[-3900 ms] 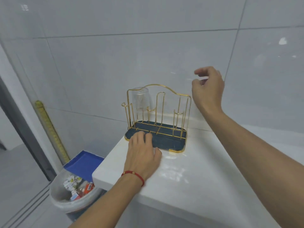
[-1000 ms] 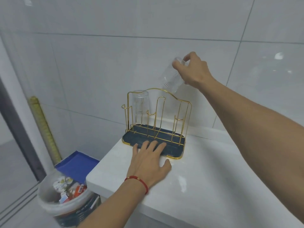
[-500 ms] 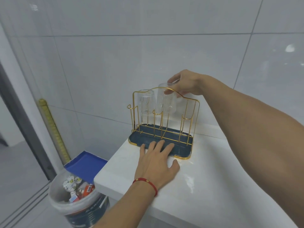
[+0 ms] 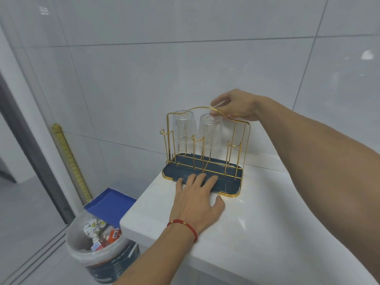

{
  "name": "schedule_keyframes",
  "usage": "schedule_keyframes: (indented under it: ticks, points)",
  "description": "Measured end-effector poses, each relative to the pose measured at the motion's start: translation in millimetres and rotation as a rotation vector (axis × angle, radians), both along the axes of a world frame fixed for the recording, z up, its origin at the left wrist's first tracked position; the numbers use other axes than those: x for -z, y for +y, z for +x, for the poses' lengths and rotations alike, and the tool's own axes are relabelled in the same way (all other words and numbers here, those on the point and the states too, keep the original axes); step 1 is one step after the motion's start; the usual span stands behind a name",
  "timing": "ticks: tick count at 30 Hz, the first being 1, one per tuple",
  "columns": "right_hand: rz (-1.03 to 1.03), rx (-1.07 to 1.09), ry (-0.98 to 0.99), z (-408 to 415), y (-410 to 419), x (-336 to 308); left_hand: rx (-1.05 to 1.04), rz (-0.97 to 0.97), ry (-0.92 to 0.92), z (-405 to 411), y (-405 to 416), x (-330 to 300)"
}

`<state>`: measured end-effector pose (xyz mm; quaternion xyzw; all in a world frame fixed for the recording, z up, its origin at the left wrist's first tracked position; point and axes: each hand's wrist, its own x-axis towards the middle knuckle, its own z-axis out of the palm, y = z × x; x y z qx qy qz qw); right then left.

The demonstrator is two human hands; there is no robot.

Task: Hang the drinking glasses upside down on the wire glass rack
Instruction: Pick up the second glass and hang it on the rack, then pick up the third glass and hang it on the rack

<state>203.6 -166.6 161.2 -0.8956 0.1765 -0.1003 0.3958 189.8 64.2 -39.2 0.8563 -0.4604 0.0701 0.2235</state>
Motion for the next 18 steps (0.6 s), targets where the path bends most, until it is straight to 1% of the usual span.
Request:
schedule_keyframes:
  ticks: [3, 5, 7, 9, 11, 14, 16, 18]
  points:
    - [0.072, 0.116, -0.345, -22.1, 6.5, -2.9, 0.008, -0.037, -0.019, -1.6, 2.3, -2.6]
    - [0.041, 0.241, -0.574, -46.9, 11.1, -1.5, 0.021, -0.08, -0.059, -2.8, 4.2, -4.1]
    - [-0.016, 0.329, -0.695, -81.8, 17.4, 3.9, 0.032, -0.125, -0.09, -4.1, 6.7, -5.7]
    - [-0.079, 0.365, -0.673, -125.0, 20.5, 16.9, 0.04, -0.143, -0.096, -5.4, 9.4, -8.5]
    - [-0.147, 0.376, -0.561, -170.7, 21.0, 36.5, 0.054, -0.146, -0.103, -8.2, 13.6, -12.6]
    - [-0.192, 0.416, -0.418, -236.8, 21.2, 76.0, 0.083, -0.189, -0.179, -21.7, 15.1, -17.2]
    - [-0.193, 0.459, -0.366, -275.3, 21.2, 104.5, 0.099, -0.248, -0.197, -46.0, 1.7, -25.8]
    - [-0.185, 0.517, -0.339, -306.5, 21.6, 131.1, 0.178, -0.297, -0.161, -86.6, -25.5, -34.9]
